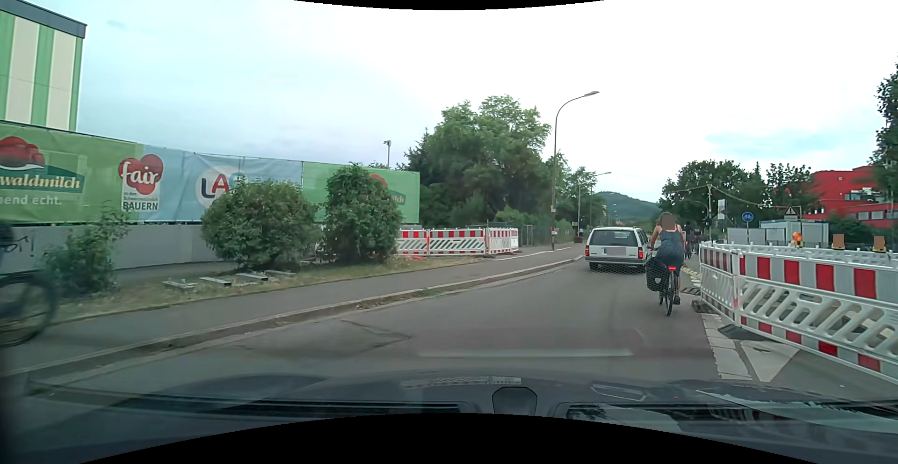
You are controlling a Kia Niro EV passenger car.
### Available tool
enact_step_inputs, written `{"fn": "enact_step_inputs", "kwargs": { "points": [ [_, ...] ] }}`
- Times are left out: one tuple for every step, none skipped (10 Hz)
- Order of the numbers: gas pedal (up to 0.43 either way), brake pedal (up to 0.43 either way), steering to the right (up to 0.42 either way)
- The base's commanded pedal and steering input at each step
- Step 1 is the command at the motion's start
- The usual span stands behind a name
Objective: Follow the waypoints while adhering to traffic rules and regulations
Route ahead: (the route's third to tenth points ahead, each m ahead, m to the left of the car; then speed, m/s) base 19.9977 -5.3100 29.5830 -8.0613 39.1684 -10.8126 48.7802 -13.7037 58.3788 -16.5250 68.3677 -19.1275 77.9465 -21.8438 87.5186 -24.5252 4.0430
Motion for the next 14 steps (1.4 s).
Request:
{"fn": "enact_step_inputs", "kwargs": {
  "points": [
    [0.087,0.0,0.125],
    [0.087,0.0,0.13],
    [0.087,0.0,0.133],
    [0.087,0.0,0.133],
    [0.087,0.0,0.134],
    [0.079,0.0,0.14],
    [0.079,0.0,0.148],
    [0.079,0.0,0.161],
    [0.079,0.0,0.175],
    [0.079,0.0,0.18],
    [0.079,0.0,0.185],
    [0.079,0.0,0.188],
    [0.079,0.0,0.192],
    [0.079,0.0,0.193]
  ]
}}
